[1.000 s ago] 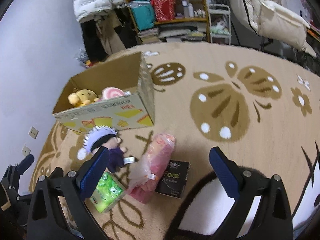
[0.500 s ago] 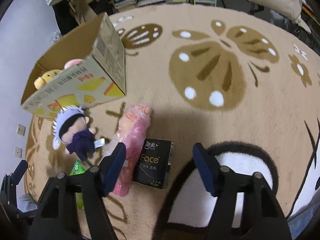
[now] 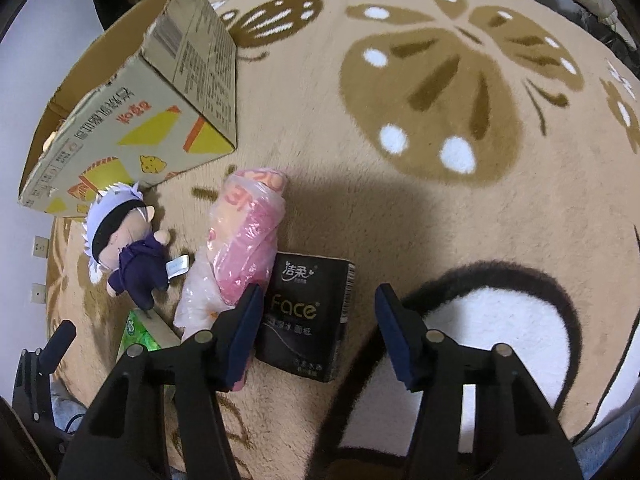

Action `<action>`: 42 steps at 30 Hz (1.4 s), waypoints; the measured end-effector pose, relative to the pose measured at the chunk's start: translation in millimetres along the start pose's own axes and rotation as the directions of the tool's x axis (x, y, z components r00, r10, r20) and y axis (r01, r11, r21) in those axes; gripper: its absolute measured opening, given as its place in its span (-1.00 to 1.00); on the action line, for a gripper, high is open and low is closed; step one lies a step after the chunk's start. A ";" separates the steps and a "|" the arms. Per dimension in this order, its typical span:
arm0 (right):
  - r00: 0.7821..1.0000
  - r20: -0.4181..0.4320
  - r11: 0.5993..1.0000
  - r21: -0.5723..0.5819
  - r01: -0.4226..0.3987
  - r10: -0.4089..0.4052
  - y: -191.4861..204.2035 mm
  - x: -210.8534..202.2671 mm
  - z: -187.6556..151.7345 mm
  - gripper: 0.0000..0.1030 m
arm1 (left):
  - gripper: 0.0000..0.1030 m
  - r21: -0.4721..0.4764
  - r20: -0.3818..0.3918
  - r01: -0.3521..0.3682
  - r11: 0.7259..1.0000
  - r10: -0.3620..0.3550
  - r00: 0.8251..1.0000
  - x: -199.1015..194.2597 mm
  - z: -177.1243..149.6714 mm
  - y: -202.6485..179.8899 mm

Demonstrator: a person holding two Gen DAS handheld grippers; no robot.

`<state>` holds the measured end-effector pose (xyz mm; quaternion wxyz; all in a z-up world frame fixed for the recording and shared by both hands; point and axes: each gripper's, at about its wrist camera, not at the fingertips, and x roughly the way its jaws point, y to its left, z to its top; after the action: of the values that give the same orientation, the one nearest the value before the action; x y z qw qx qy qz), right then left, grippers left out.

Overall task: Organize soft objects
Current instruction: 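Move both tools back toward the remaining items beside the box, then grasp the green tissue pack with the left tool while the right tool grasps the black Face pack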

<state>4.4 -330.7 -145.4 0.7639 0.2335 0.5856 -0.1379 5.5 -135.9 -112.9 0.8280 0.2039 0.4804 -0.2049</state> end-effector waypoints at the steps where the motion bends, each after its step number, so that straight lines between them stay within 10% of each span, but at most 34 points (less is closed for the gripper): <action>1: 1.000 -0.006 1.000 0.000 0.000 0.000 0.4 2.6 0.8 0.18 | 0.86 0.002 -0.007 -0.001 1.000 0.001 1.000 2.3 0.1 -0.2; 22: 0.999 0.043 0.998 -0.069 -0.015 0.018 20.8 -5.5 -5.7 -0.04 | 0.85 0.020 -0.066 0.009 1.000 -0.008 0.998 21.2 -0.7 -8.6; 30: 0.988 0.139 0.990 -0.134 -0.047 0.066 31.5 -30.7 -7.7 -0.04 | 0.08 -0.039 -0.093 0.024 0.999 -0.028 0.995 27.9 -3.1 4.1; 42: 0.965 0.224 0.975 -0.203 -0.087 0.132 40.1 -49.4 -3.3 -0.04 | 0.02 -0.070 -0.038 0.013 0.997 -0.015 0.999 11.4 -1.6 13.9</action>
<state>7.4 -297.8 -90.9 0.8535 0.1730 0.4872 -0.0651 17.0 -125.1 -121.6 0.8237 0.1756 0.5046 -0.1900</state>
